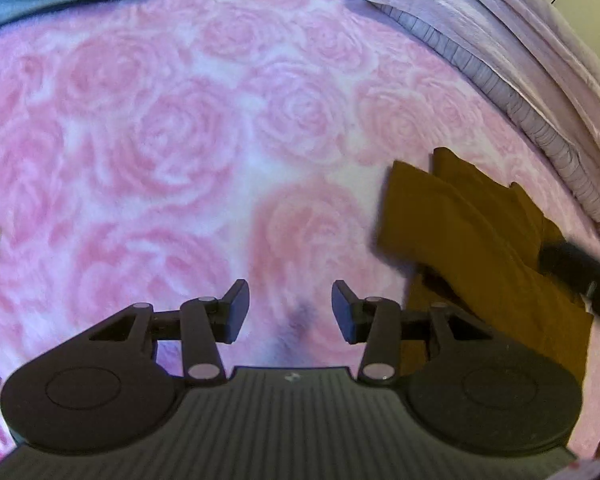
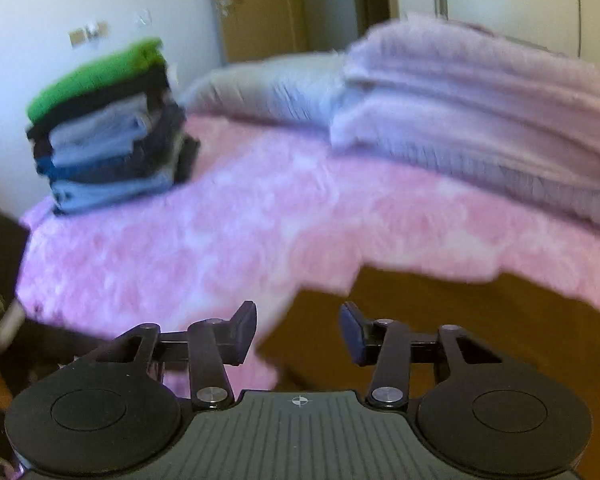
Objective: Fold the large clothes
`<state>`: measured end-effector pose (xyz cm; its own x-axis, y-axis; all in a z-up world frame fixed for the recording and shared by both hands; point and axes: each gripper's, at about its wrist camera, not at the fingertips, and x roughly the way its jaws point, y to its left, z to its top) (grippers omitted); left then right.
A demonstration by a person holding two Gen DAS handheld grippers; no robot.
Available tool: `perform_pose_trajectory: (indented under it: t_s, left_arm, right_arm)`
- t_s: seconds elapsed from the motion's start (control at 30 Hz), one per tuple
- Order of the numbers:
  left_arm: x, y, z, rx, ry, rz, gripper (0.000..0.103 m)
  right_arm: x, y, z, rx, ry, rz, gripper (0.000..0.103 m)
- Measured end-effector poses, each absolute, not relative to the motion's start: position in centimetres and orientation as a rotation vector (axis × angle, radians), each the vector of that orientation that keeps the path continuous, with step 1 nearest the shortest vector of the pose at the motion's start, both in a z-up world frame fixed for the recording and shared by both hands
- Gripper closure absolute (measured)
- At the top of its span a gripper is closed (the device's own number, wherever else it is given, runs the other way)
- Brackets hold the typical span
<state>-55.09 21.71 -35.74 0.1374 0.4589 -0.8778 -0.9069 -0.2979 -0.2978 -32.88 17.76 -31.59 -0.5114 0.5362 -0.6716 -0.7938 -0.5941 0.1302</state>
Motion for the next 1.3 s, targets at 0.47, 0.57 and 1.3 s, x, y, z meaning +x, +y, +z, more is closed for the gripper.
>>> perform_pose_trajectory:
  t_s: [0.47,0.57,1.3]
  left_arm:
    - [-52.7,28.1,-39.8,-1.511,0.158,1.257,0.077]
    - [-52.5,28.9,-38.7,-1.42,0.157,1.307,0.1]
    - [-49.9,29.2,-38.5,-1.225,0.297,1.47,0.099]
  right_arm:
    - [-7.7,15.3,-38.4,-0.882,0.786,1.285,0.06]
    - [-5.5,15.4,-39.0,-0.837,0.814,1.235,0.06]
    - [-4.3,16.0,-40.2,-0.895,0.78,1.277,0.06]
